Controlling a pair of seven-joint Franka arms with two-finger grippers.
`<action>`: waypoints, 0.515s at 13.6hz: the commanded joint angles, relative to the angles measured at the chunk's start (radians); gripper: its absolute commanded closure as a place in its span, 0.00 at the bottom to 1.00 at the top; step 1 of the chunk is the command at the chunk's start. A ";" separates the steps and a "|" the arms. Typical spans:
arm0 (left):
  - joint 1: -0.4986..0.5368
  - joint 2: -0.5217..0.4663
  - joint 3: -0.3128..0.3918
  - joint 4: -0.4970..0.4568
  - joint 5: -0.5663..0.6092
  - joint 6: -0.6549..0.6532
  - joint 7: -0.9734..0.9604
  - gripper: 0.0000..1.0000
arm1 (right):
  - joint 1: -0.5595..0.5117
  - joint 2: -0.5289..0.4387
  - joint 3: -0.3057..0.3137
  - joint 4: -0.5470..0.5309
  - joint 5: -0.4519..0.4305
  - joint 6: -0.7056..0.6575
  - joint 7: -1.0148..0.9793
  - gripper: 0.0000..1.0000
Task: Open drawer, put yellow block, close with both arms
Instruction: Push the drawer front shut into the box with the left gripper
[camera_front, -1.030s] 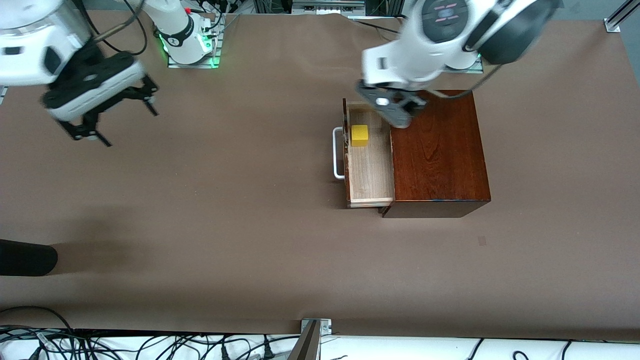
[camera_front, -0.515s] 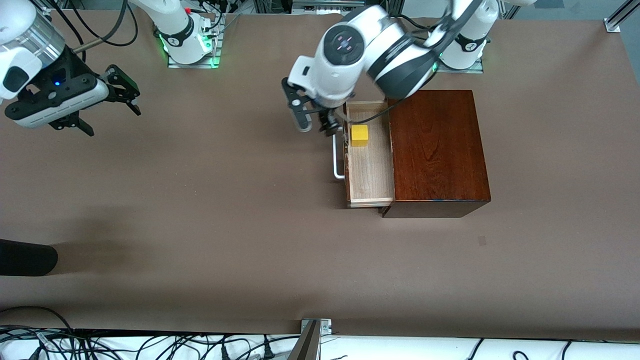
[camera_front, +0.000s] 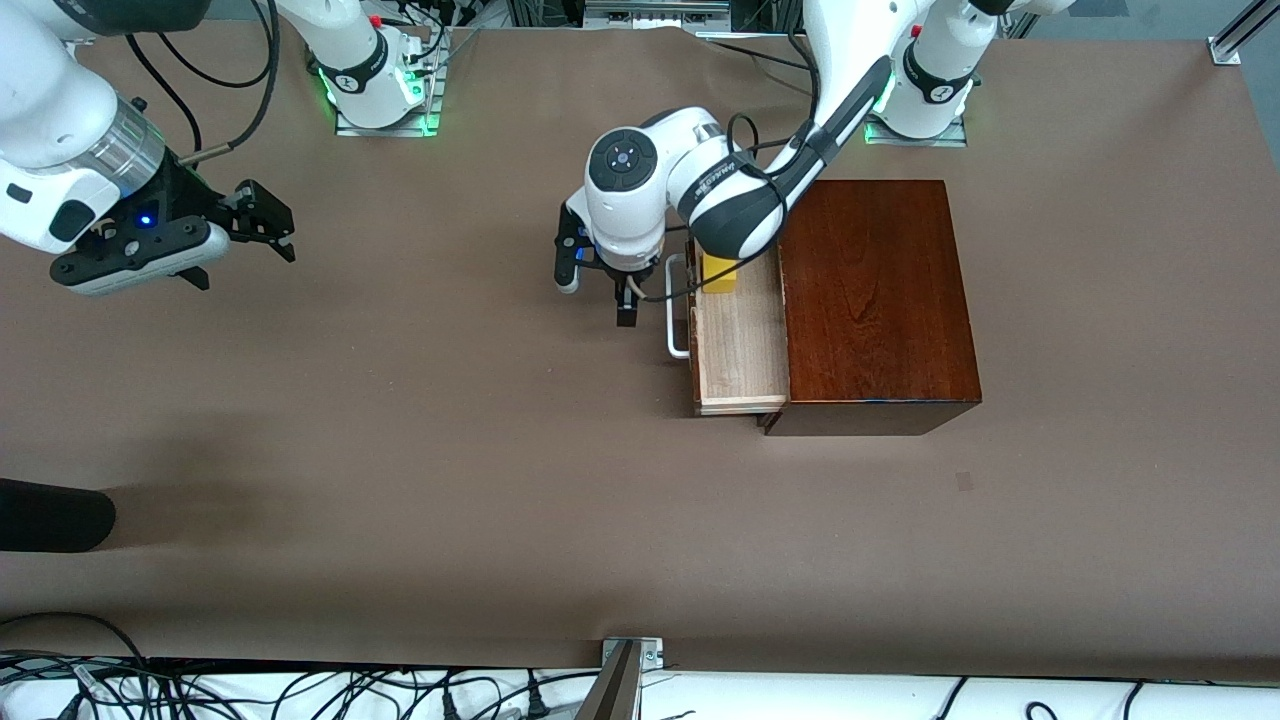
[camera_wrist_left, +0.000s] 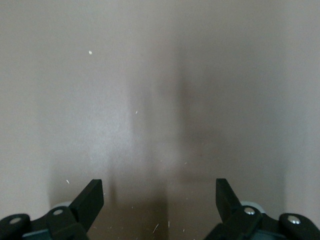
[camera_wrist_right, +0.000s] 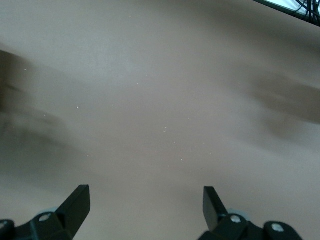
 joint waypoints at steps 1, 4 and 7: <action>0.017 -0.005 0.007 0.008 0.035 -0.119 0.046 0.00 | -0.018 -0.017 0.017 -0.011 -0.001 0.010 0.021 0.00; 0.043 -0.008 0.007 0.010 0.056 -0.254 0.046 0.00 | -0.013 0.003 0.018 0.015 -0.014 0.012 0.021 0.00; 0.059 -0.015 0.010 0.016 0.076 -0.337 0.046 0.00 | -0.017 0.014 0.017 0.037 -0.034 0.002 0.024 0.00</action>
